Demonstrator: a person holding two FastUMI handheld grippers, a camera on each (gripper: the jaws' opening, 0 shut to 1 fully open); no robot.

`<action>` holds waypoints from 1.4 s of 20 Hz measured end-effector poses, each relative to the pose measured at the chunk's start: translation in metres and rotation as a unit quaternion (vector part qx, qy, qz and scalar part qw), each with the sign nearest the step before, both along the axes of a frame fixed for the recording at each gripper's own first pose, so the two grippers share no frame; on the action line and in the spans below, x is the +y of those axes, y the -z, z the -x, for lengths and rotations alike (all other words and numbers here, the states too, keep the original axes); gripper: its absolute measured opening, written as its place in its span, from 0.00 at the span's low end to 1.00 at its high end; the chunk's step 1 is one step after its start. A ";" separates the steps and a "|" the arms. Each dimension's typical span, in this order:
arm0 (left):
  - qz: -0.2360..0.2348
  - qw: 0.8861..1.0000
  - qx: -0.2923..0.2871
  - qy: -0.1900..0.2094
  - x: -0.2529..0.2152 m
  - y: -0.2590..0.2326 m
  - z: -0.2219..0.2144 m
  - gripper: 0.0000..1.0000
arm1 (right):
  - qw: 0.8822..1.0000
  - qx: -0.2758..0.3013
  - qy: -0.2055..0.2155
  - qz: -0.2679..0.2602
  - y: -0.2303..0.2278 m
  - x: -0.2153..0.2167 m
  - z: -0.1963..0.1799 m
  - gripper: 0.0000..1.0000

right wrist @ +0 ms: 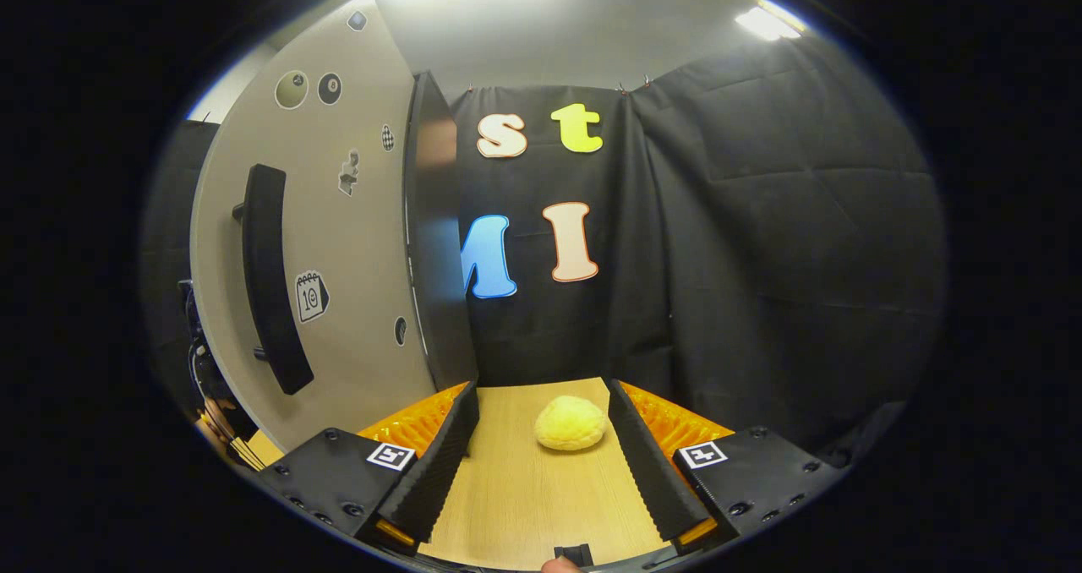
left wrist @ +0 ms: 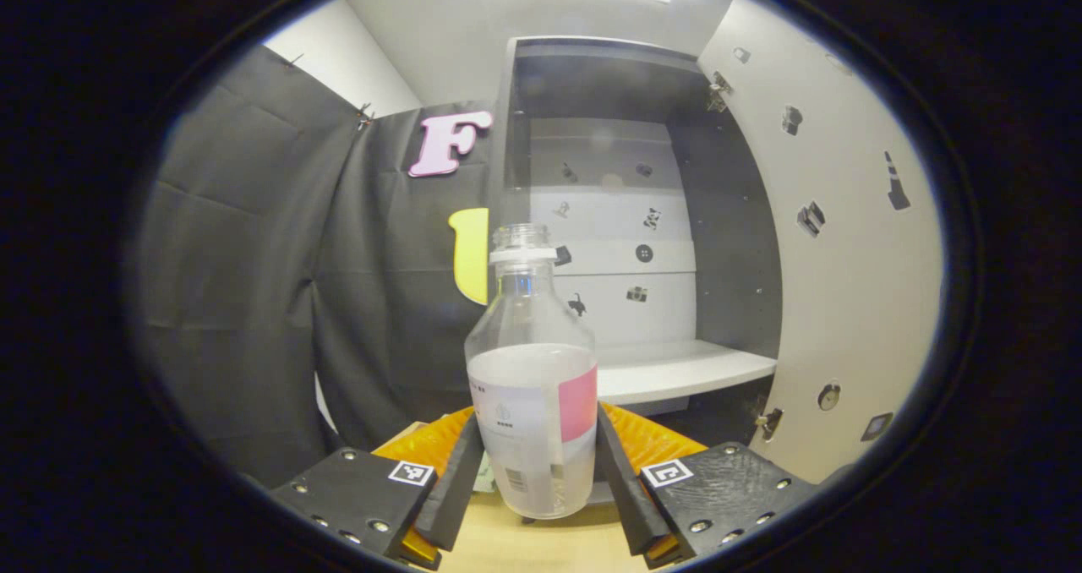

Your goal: Open the cabinet door with the right hand, grasp the bottle in the cabinet with the left hand and place it on the coaster, then close the cabinet door with the right hand.

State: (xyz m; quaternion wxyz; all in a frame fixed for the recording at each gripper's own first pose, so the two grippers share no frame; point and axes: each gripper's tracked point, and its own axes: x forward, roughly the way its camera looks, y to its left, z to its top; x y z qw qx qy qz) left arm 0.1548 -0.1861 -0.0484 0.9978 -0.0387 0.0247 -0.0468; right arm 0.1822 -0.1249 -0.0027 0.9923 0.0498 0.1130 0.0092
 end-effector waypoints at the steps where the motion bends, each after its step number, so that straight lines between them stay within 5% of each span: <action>1: 0.001 1.000 0.000 -0.003 0.002 0.007 0.012 0.72 | 1.000 0.001 0.000 -0.001 0.000 0.000 0.000 0.97; 13: 0.025 0.998 0.052 -0.011 0.027 0.114 0.113 0.75 | 1.000 0.009 0.000 -0.004 0.010 0.009 0.008 0.98; 28: 0.010 0.995 0.102 -0.005 0.012 0.243 0.157 0.72 | 0.997 0.065 -0.006 0.039 0.049 0.023 0.022 0.98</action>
